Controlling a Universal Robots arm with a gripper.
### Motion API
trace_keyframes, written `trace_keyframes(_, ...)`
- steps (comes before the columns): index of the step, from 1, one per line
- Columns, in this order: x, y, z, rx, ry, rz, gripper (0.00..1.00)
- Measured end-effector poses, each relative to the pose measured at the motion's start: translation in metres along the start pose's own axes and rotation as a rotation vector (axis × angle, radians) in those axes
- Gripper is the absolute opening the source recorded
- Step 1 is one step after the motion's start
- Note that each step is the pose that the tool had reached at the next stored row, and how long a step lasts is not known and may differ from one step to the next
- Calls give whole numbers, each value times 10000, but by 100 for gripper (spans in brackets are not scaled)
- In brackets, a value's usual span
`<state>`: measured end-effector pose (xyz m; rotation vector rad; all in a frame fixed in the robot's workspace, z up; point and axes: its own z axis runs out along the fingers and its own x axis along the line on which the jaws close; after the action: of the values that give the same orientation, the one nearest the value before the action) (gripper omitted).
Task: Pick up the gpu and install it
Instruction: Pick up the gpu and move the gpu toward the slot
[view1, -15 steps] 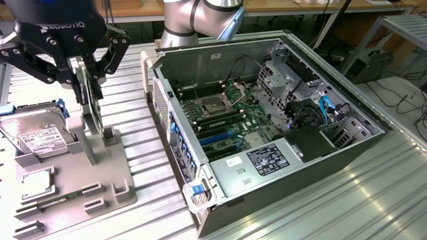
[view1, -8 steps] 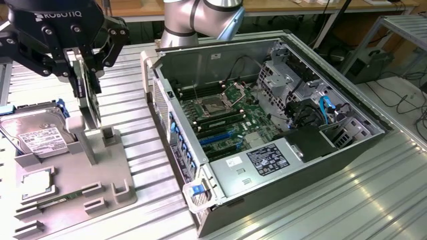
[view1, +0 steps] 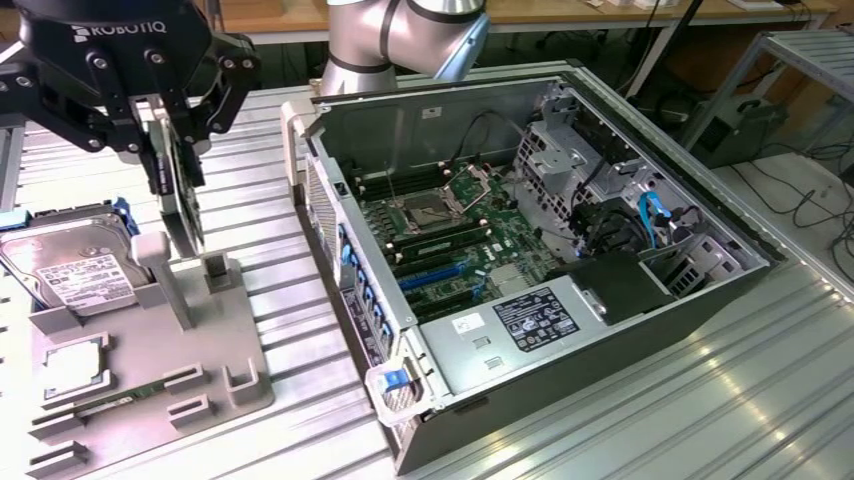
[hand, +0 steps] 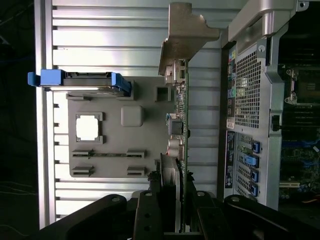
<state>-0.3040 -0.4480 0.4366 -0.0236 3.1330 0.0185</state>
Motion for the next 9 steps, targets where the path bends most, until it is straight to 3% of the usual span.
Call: trace_keyframes(9, -79, -1, 1, 0, -1, 1, 28)
